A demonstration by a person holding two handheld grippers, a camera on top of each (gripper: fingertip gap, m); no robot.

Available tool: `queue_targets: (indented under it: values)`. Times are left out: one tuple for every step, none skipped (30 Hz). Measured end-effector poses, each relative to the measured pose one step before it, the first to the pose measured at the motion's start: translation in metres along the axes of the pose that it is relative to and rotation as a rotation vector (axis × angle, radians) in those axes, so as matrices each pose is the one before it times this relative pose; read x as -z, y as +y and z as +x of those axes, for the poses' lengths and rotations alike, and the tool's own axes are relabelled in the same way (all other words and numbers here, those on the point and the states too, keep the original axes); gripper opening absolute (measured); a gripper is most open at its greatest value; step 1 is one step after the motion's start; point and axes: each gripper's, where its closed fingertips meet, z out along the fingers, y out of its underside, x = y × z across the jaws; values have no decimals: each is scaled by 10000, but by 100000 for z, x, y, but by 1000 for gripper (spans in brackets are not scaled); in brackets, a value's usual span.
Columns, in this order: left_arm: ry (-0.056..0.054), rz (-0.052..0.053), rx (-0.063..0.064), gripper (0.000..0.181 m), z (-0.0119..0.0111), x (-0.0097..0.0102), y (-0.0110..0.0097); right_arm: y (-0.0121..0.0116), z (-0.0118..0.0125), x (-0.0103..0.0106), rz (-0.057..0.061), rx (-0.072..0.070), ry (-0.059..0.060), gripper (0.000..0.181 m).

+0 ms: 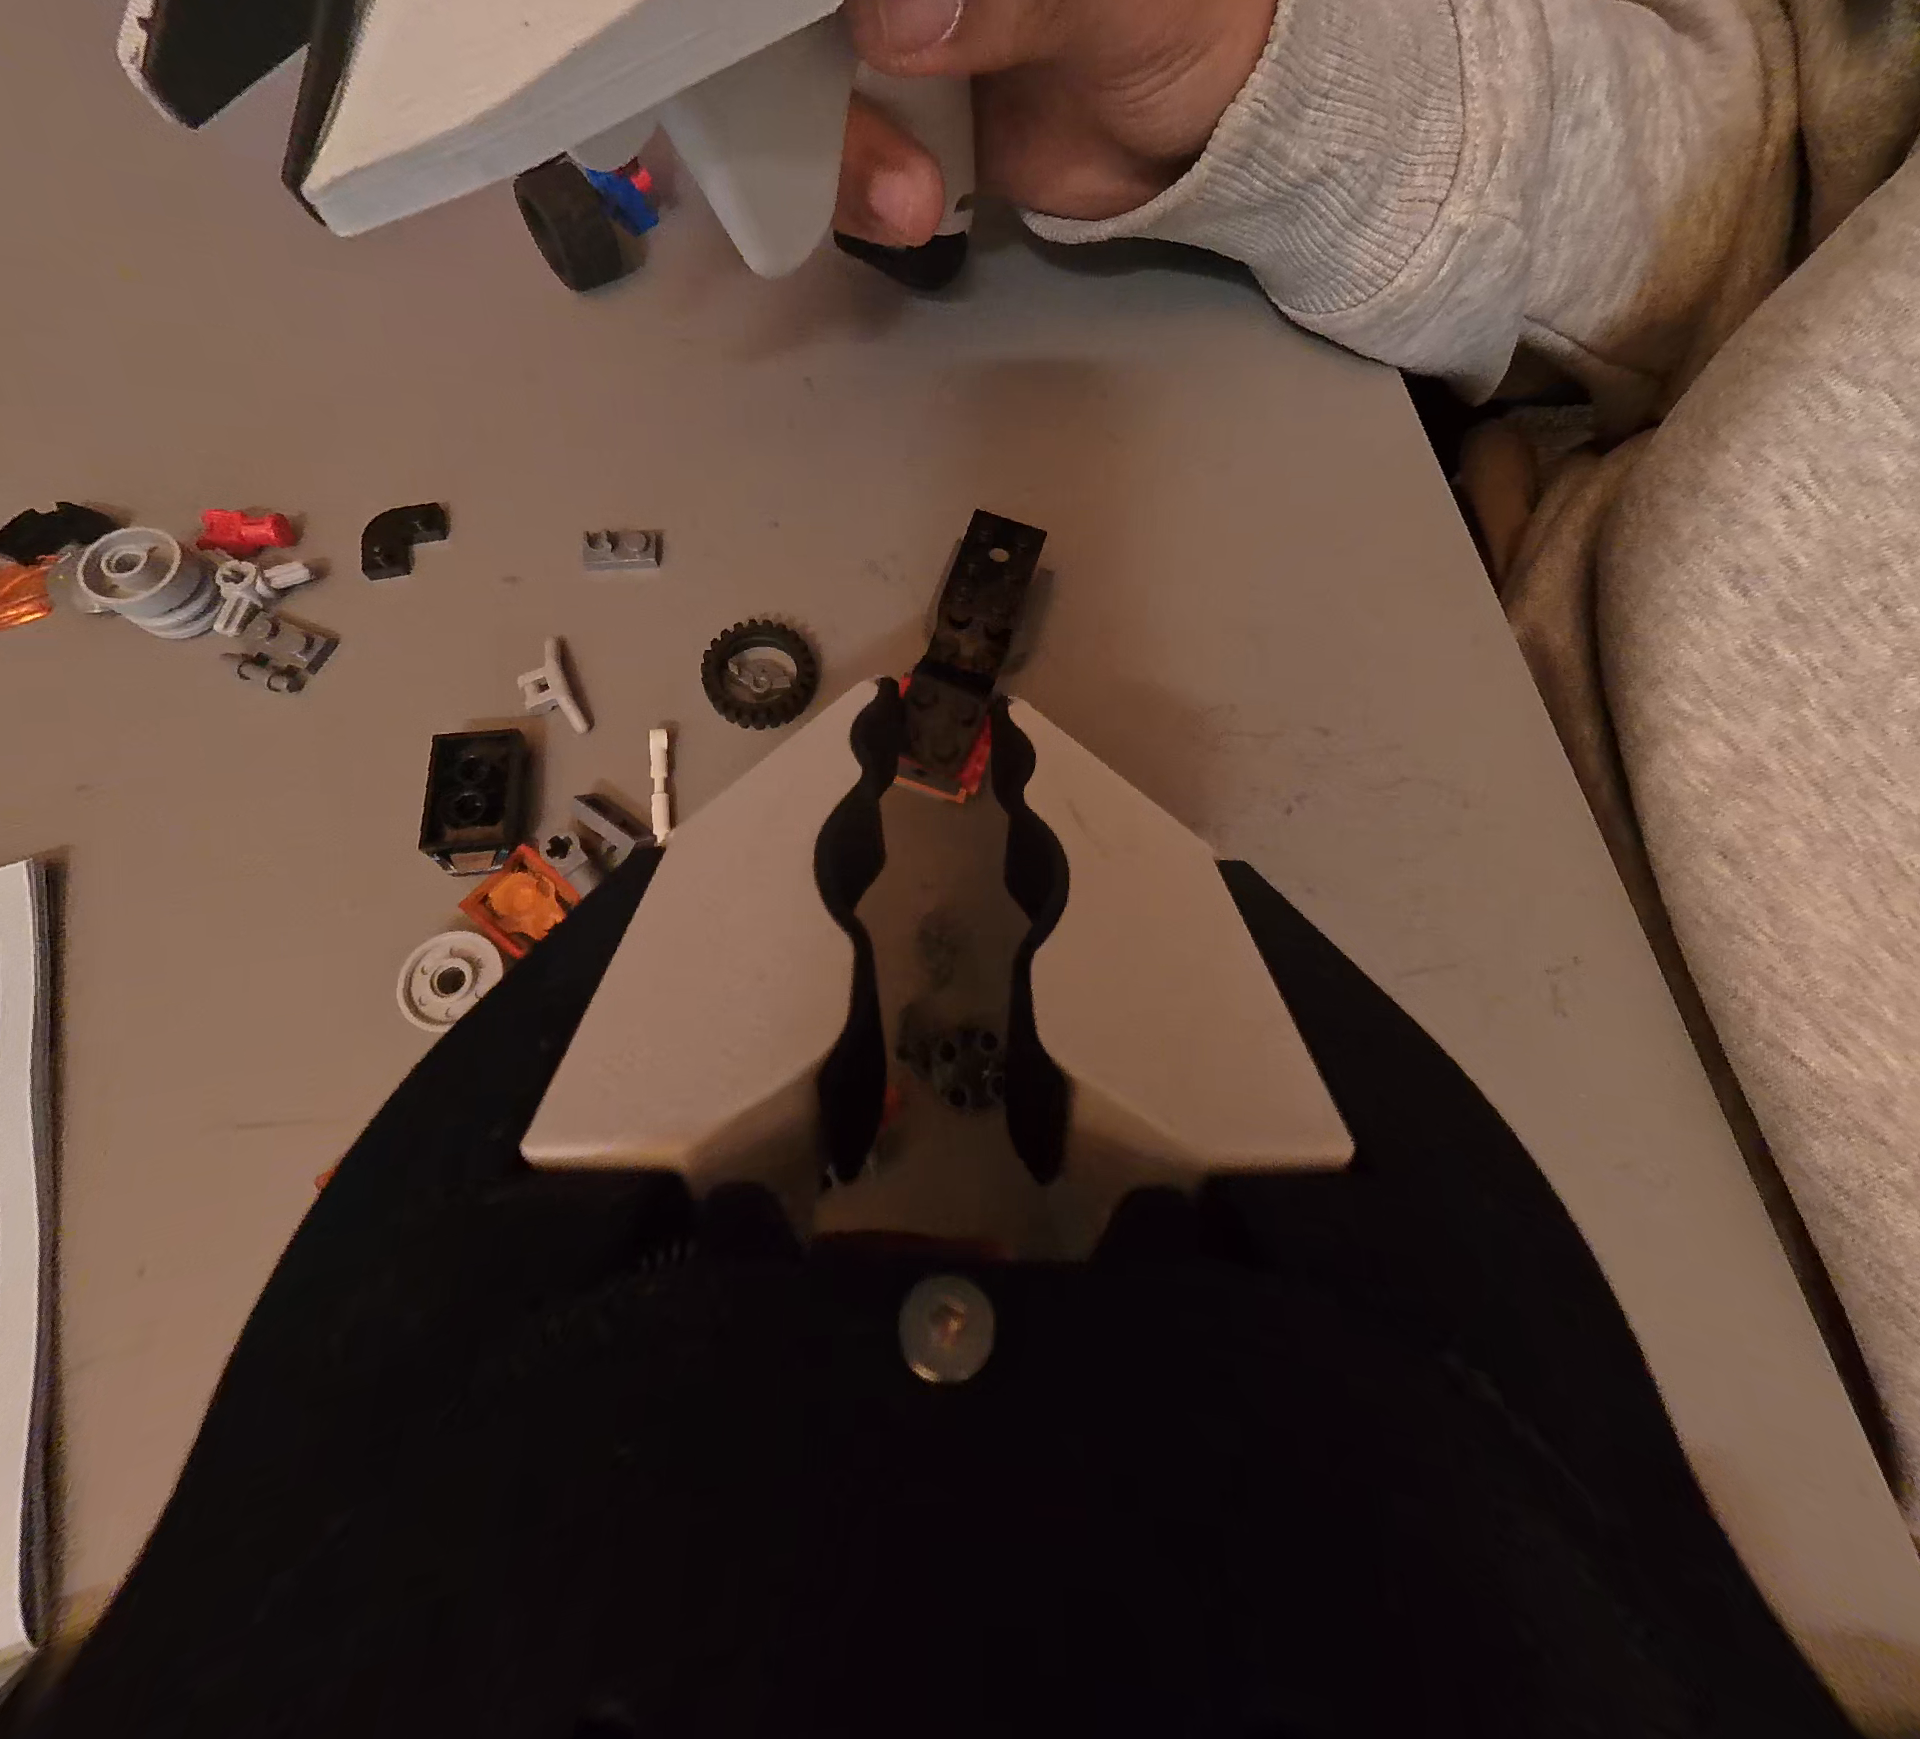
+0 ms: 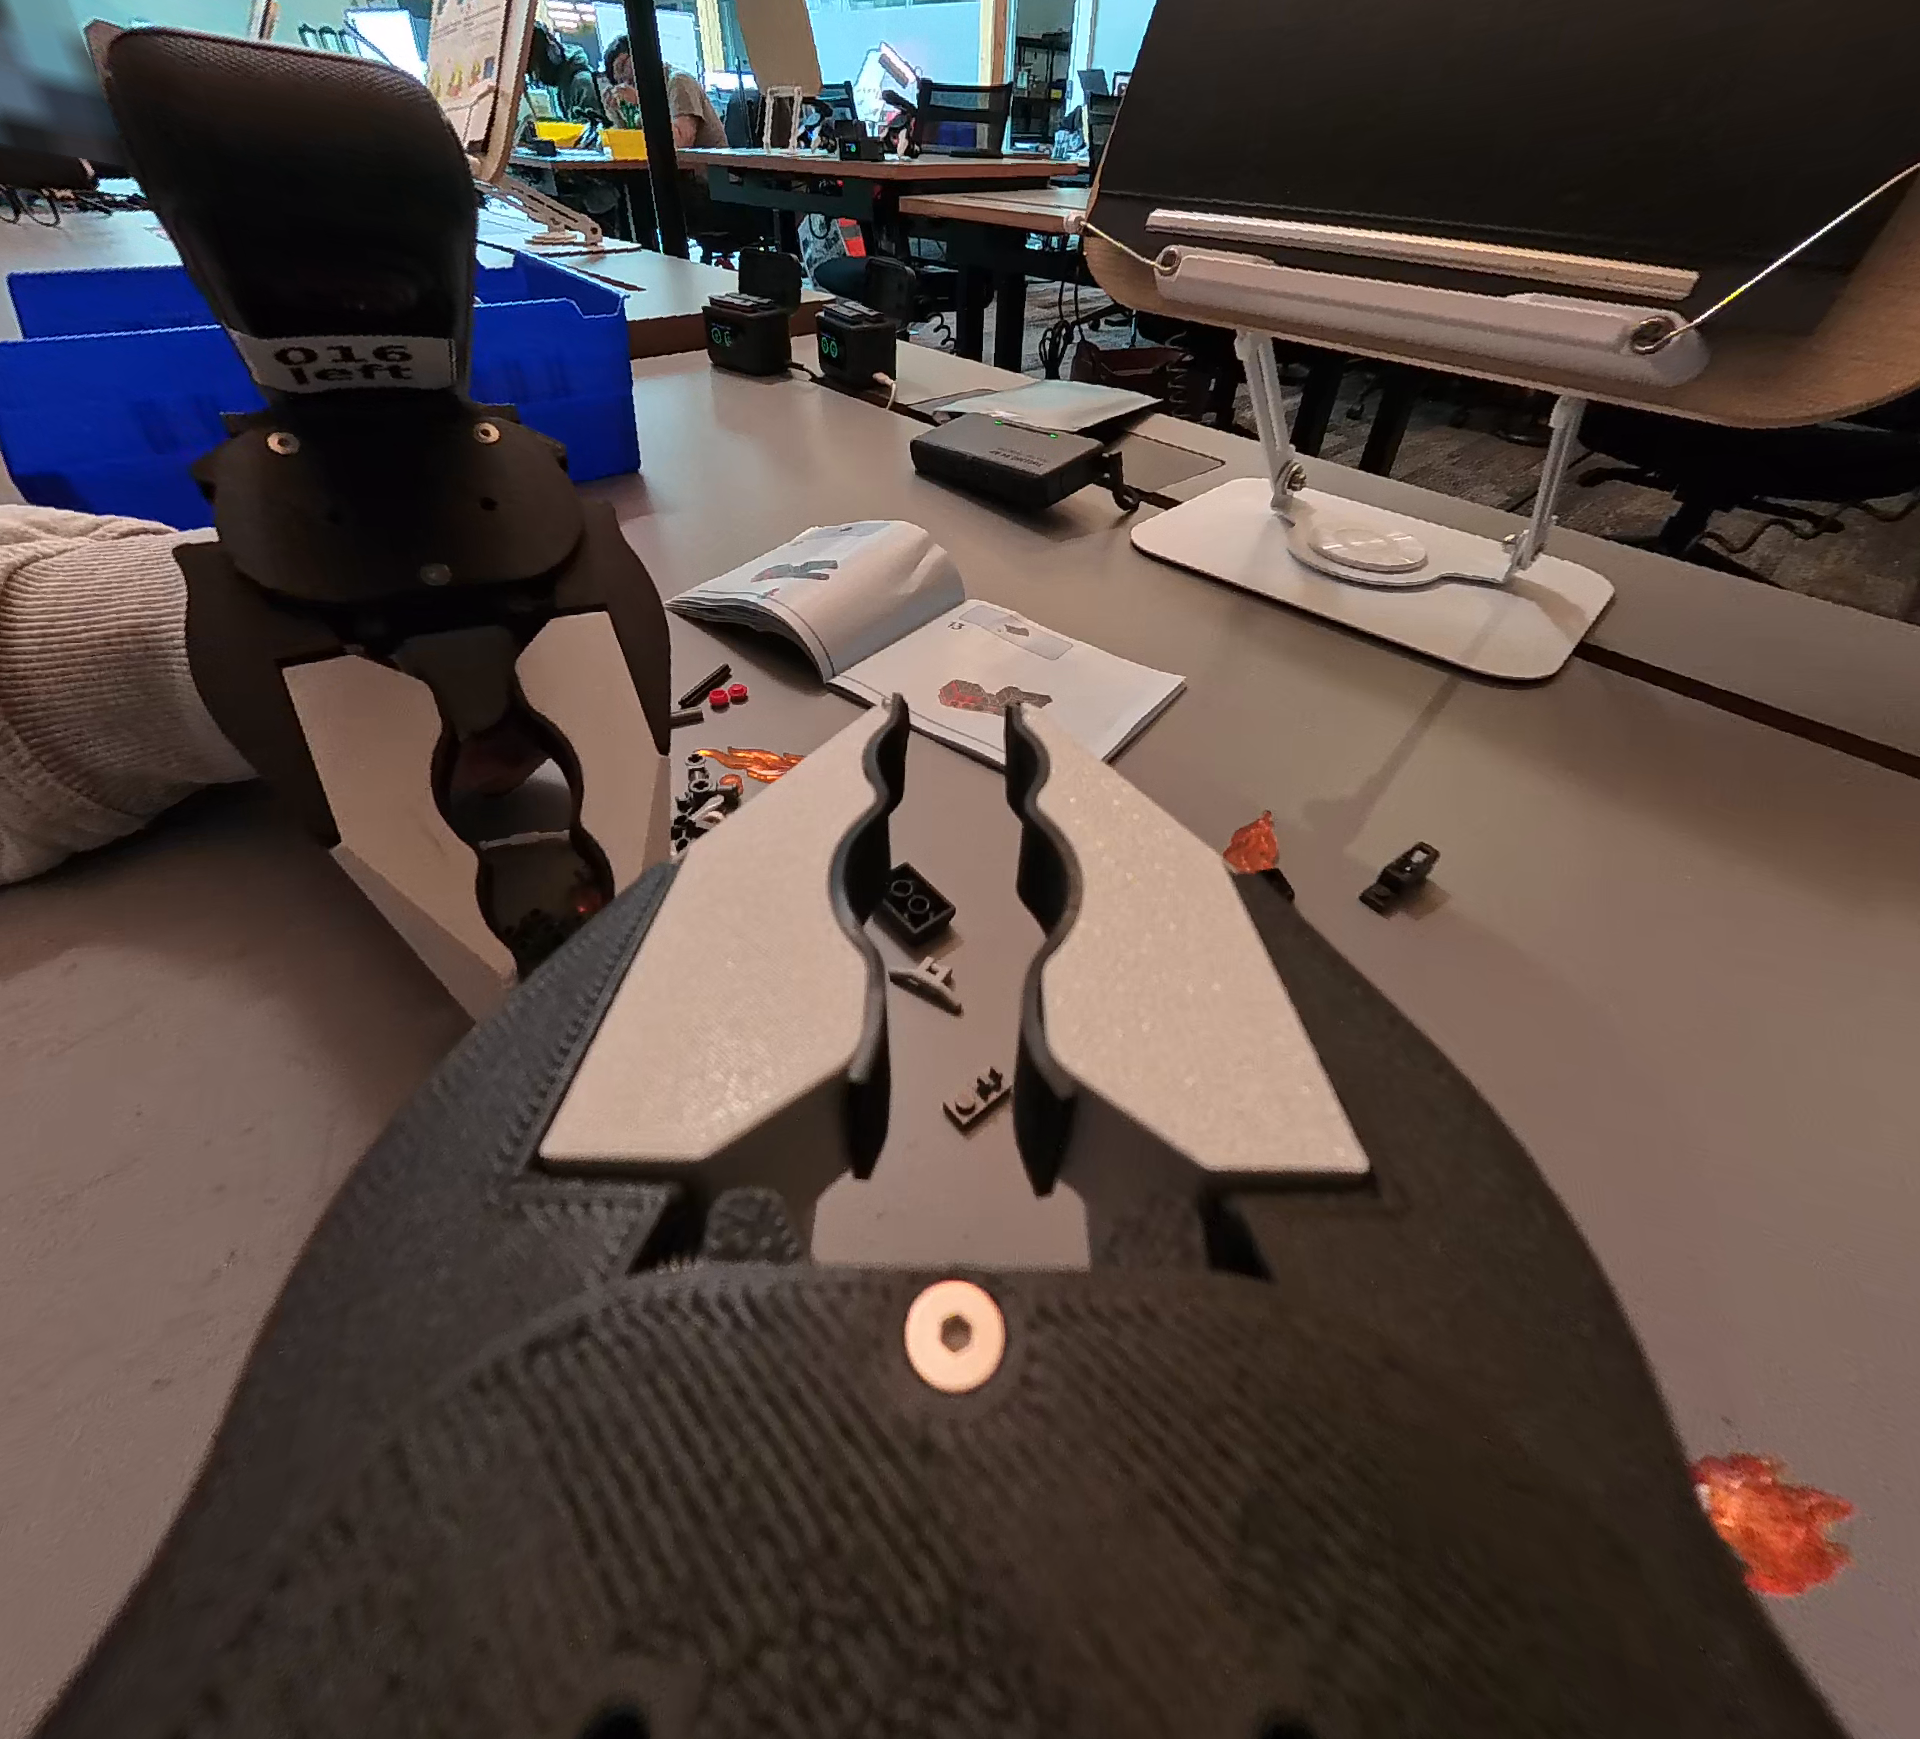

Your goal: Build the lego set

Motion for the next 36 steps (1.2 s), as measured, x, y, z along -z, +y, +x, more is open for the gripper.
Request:
queue_targets:
  values:
    - [-5, 4, 9, 16, -21, 3, -3, 2, -7, -5, -2, 2, 0, 17]
    - [-10, 1, 8, 16, -17, 8, -9, 6, -1, 3, -4, 1, -2, 17]
    - [-2, 3, 4, 16, -10, 1, -3, 6, -1, -10, -6, 1, -1, 17]
    - [-7, 4, 5, 16, -19, -8, -10, 6, -6, -3, -5, 2, 0, 17]
    - [-10, 5, 8, 16, -12, -11, -13, 4, -7, -4, -4, 3, -1, 17]
    - [-13, 3, 13, 16, -14, -18, -16, 5, 3, 3, -4, 4, 0, 17]
    - [-23, 0, 9, 16, -31, -15, -12, 4, 0, -4, -3, 6, 3, 17]
    - [-17, -10, -12, 16, -1, -26, -7, 5, -3, -3, -4, 3, 2, 17]
    - [-11, -18, -25, 17, 20, -18, 8, 3, 1, 2, -2, 1, 0, 17]
    - [1, -38, -36, 17, 44, -23, 36, 1, 2, 0, 0, 1, 1, 17]
    - [-17, -48, -41, 17, 13, 14, 47, -2, 4, -1, 1, 1, 2, 17]
    - [-24, -22, -33, 17, -3, 35, 0, -1, -3, 7, 1, 1, 2, 17]
    - [-7, 10, -12, 18, -2, 60, -37, 2, 1, 1, -1, -1, 1, 17]
    - [6, 28, 9, 19, 6, 70, -48, -3, 3, 5, 2, -3, -1, 17]
    - [6, 35, 10, 20, -13, 70, -55, -1, -9, 0, 1, -3, -5, 17]
    - [-2, 30, 3, 21, -17, 72, -37, 1, -7, -6, -1, 3, 0, 17]
    - [-14, 30, -2, 21, -40, 65, -43, 3, -2, -4, -3, 5, 2, 17]
    - [-10, 32, -1, 21, -14, 58, -47, 5, -8, -3, -4, 2, -1, 17]
    - [7, 36, 0, 20, 3, 34, -57, 3, -4, 1, -2, -1, -3, 17]
    - [15, 27, 4, 20, 21, 11, -41, 0, -3, 0, 0, 0, -2, 17]
    - [7, 8, -2, 19, 19, -2, -20, -3, -1, -2, 2, 1, -1, 17]
    - [-5, 7, -23, 19, 15, -15, -13, 1, -3, 8, -1, 2, 1, 17]
    - [-12, 16, -31, 19, 13, -11, -30, 3, -5, -4, -3, 1, 2, 17]
    - [0, 20, -16, 18, 29, -12, -48, -1, -5, 0, 1, -2, -2, 17]
    - [12, 14, -4, 18, 30, -23, -28, 2, -5, 1, -1, -1, -3, 17]
    - [5, 2, -3, 16, 18, -34, -1, 3, 4, 1, -2, 3, 1, 17]
    - [7, 2, -8, 15, 20, -20, -3, 0, 2, 8, 0, 5, 4, 17]
    - [6, -1, 0, 15, 11, -29, 5, -11, 4, 0, 1, 1, 2, 17]
    - [18, -7, 11, 14, 26, -28, 23, 8, -5, -2, 1, -4, -2, 17]
    - [18, -10, 16, 14, 10, -15, 21, -7, 1, 9, -2, -4, -3, 17]
    - [12, -9, 17, 14, 12, -18, 18, -1, 3, -1, 1, 2, 1, 17]
    - [16, -2, 19, 14, 3, -4, 8, 0, 6, 0, 0, 4, 2, 17]
    - [15, 2, 23, 14, 14, -9, 2, 2, -8, -5, -2, 0, 0, 17]
    - [6, 9, 25, 14, -9, 12, -3, 10, -7, -1, 0, -2, -4, 17]
    - [-8, 18, 25, 14, -35, 28, -25, -8, -4, 2, -1, -1, -3, 17]
    - [-26, 38, 39, 14, -62, 46, -56, 0, 5, 13, 1, 2, 2, 17]
